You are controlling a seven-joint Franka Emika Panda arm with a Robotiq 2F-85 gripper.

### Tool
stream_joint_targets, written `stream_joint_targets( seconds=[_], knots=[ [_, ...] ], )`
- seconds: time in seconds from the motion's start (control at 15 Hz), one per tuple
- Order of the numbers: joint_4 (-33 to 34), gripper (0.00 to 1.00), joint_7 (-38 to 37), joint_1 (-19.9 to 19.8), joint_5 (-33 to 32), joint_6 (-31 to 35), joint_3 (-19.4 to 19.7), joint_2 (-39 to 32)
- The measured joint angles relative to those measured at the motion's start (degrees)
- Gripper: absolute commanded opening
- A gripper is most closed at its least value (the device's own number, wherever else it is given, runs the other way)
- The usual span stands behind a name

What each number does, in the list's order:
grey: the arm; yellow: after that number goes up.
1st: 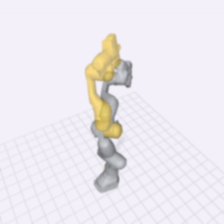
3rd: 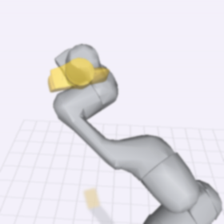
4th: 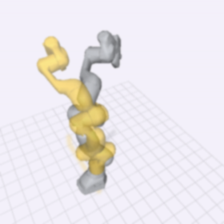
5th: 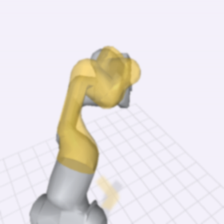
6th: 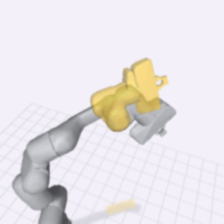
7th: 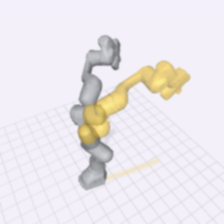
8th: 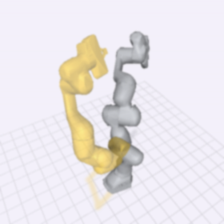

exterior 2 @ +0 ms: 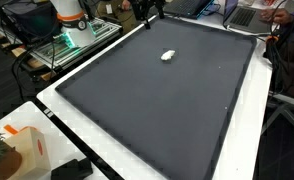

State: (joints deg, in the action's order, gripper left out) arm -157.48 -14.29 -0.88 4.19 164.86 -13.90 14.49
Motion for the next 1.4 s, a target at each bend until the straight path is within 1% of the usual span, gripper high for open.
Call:
stream_joint_targets(
  seconds=[0.13, 0.27, 0.33, 0.4, 0.47, 0.8, 1.07, 1.2, 1.4],
  knots=[
    [0.06, 1.00, -9.30, -7.94, -4.92, 5.45, -8.75, -1.82],
    [0.49, 1.00, -18.20, -16.34, -12.29, 6.81, -16.13, -1.82],
    [0.87, 1.00, -21.28, -19.07, -14.93, 6.81, -18.54, -1.77],
    [1.15, 1.00, -22.67, -20.45, -16.00, 6.81, -19.81, -1.77],
    [1.30, 1.00, -22.93, -20.98, -16.23, 6.81, -20.30, -1.77],
    [1.61, 1.00, -22.92, -21.17, -16.22, 6.95, -21.10, -2.09],
    [2.04, 1.00, -24.02, -22.40, -17.34, 7.11, -24.36, -2.75],
    [2.50, 1.00, -26.78, -24.96, -19.93, 7.11, -27.25, -2.79],
    [3.83, 1.00, -33.27, -30.73, -24.17, 7.10, -32.53, -2.76]
  ],
)
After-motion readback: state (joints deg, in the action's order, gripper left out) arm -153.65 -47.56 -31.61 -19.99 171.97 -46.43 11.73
